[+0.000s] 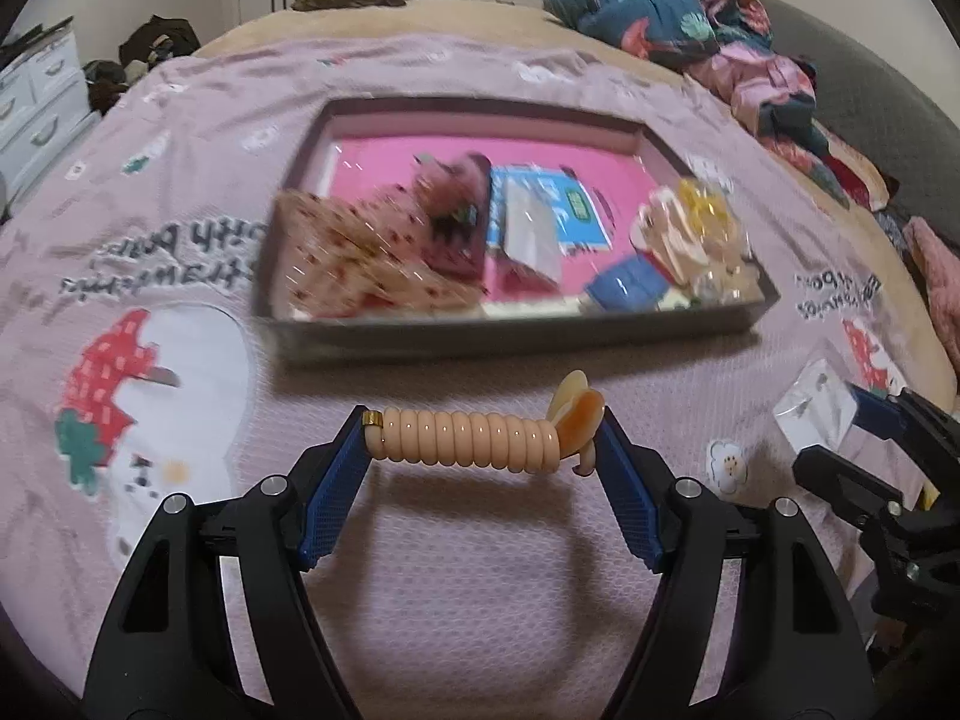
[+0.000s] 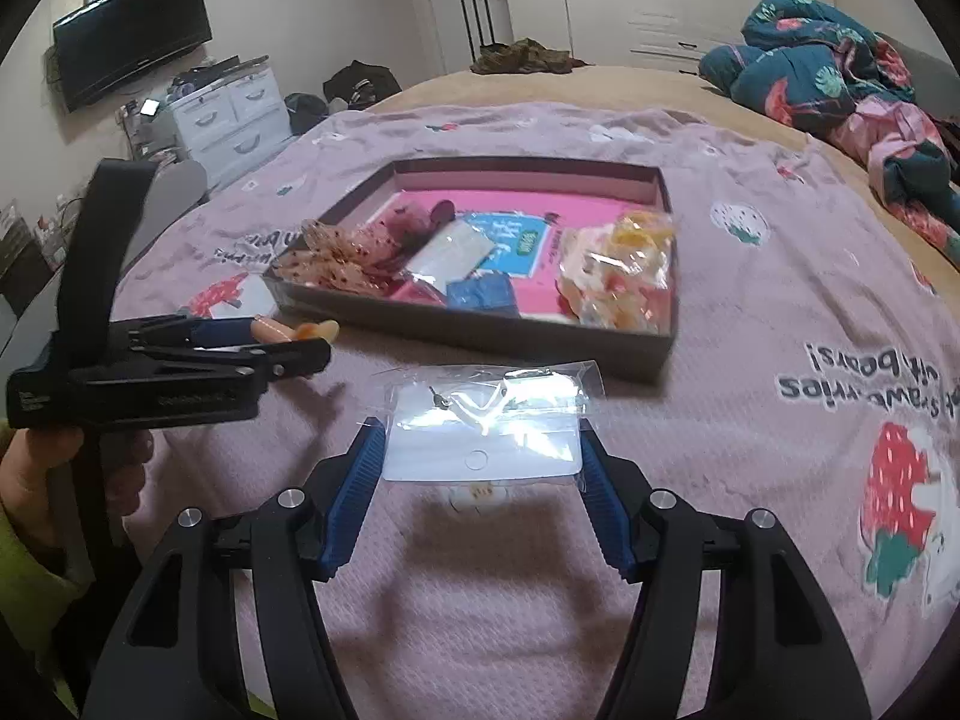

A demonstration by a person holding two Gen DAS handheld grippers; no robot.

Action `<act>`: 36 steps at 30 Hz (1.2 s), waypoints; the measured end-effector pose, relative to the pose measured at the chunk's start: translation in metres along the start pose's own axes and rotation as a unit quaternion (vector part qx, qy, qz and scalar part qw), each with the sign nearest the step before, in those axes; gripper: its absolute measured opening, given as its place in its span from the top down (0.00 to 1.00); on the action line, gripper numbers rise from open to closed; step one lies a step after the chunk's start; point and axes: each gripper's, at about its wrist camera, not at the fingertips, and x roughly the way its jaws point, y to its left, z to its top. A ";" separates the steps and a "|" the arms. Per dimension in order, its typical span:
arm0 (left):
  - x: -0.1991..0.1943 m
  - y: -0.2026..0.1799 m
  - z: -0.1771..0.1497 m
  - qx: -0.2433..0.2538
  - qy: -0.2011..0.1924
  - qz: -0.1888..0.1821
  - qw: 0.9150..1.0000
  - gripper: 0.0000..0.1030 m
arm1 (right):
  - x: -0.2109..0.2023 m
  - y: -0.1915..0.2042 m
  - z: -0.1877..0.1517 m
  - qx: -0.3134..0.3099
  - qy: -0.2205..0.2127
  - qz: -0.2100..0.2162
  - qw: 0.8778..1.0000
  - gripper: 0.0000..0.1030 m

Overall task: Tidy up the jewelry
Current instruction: 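Carry the coil hair tie and earring card into the tray and open both tools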

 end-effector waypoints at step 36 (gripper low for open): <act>0.047 0.030 0.104 -0.010 -0.016 0.016 1.000 0.37 | 0.100 -0.034 0.101 0.007 0.009 -0.036 0.999 0.40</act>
